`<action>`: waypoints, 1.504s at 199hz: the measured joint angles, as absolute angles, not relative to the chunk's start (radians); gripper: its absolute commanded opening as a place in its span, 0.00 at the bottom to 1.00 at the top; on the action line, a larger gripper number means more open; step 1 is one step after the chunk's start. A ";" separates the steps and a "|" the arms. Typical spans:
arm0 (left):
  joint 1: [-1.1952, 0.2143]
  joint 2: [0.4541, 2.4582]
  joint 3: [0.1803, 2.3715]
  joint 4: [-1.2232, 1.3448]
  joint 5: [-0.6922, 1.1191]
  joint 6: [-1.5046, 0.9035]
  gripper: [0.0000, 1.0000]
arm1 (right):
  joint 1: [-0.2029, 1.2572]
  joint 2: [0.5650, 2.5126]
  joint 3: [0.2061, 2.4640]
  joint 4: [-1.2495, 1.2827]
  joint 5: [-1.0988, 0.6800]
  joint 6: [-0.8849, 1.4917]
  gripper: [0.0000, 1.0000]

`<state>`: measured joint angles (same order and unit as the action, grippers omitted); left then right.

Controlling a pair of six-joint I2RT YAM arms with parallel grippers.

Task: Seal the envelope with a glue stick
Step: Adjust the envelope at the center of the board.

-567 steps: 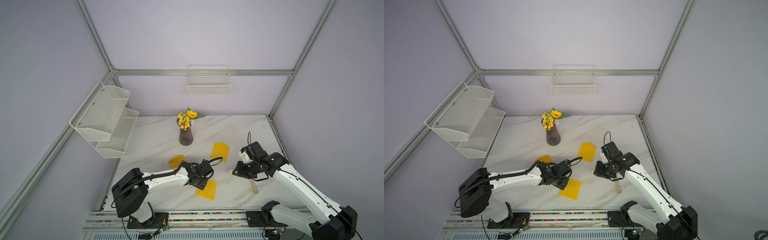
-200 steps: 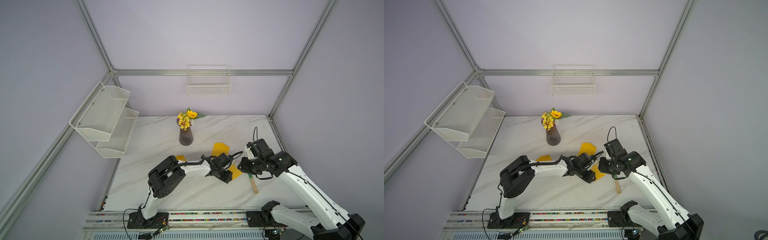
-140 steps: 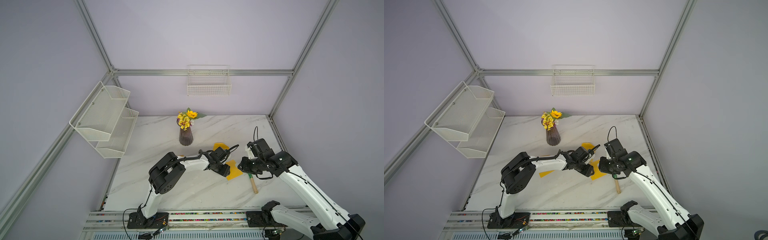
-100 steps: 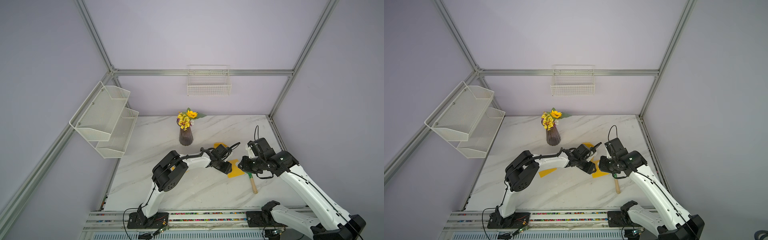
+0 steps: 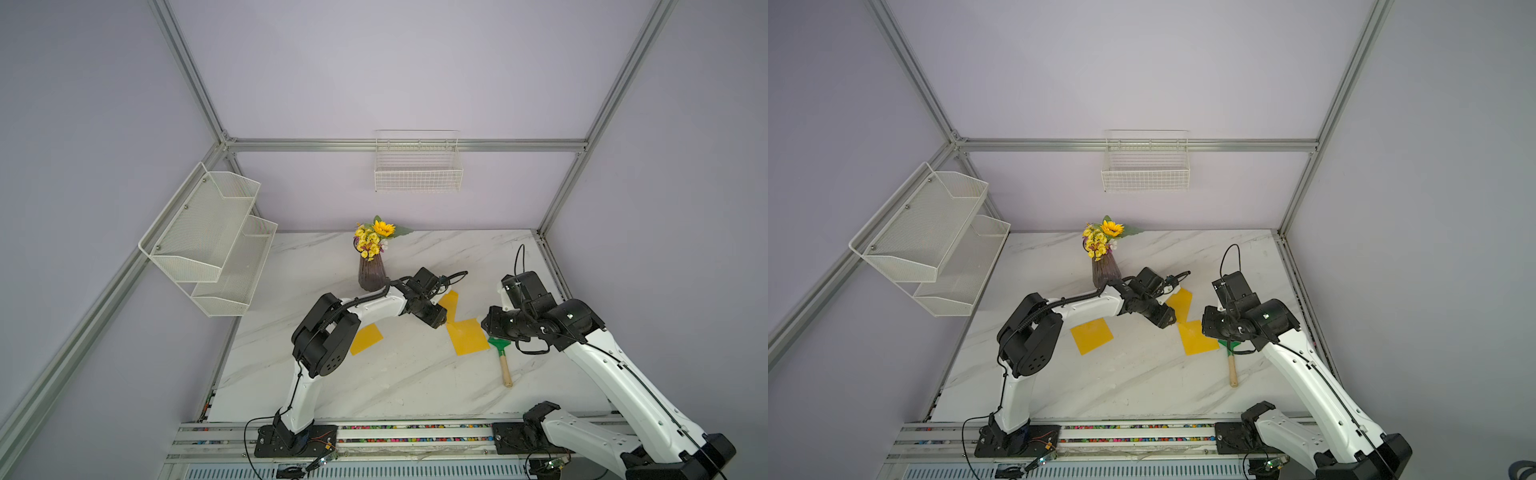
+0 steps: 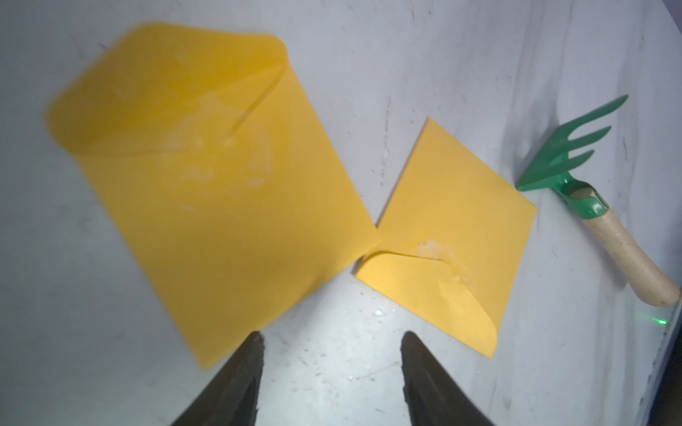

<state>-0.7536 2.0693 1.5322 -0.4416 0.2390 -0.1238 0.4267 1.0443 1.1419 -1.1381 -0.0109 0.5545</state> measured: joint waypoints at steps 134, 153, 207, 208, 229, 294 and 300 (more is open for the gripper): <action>-0.618 2.463 2.050 -0.546 0.329 0.222 0.67 | 0.421 1.040 1.144 -1.161 0.013 0.552 0.00; -0.611 2.483 2.074 -0.555 0.379 0.233 0.65 | 0.421 1.028 1.139 -1.170 0.013 0.552 0.00; -0.610 2.433 1.975 -0.573 0.524 0.266 0.47 | 0.421 1.014 1.124 -1.177 0.010 0.552 0.00; -0.610 2.432 1.974 -0.574 0.525 0.266 0.47 | 0.421 1.014 1.124 -1.177 0.010 0.552 0.00; -0.610 2.407 1.927 -0.582 0.548 0.271 0.38 | 0.421 1.014 1.125 -1.177 0.010 0.552 0.00; -0.610 2.352 1.844 -0.591 0.499 0.273 0.18 | 0.421 1.014 1.124 -1.177 0.006 0.551 0.00; -0.610 2.347 1.837 -0.590 0.492 0.274 0.15 | 0.421 1.014 1.124 -1.177 0.006 0.551 0.00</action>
